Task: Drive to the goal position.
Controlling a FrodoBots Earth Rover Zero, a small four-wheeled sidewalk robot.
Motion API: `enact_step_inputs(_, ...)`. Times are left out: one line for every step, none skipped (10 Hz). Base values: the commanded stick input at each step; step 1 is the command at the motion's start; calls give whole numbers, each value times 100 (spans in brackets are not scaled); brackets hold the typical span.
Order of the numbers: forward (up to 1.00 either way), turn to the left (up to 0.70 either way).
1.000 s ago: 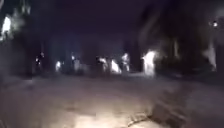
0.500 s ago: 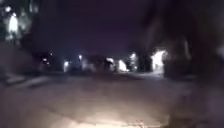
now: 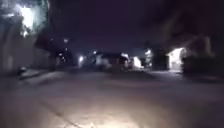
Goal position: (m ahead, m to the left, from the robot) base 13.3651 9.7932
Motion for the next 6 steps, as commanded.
enact_step_inputs(70,0)
enact_step_inputs(70,0)
enact_step_inputs(70,0)
enact_step_inputs(70,0)
enact_step_inputs(70,0)
enact_step_inputs(70,0)
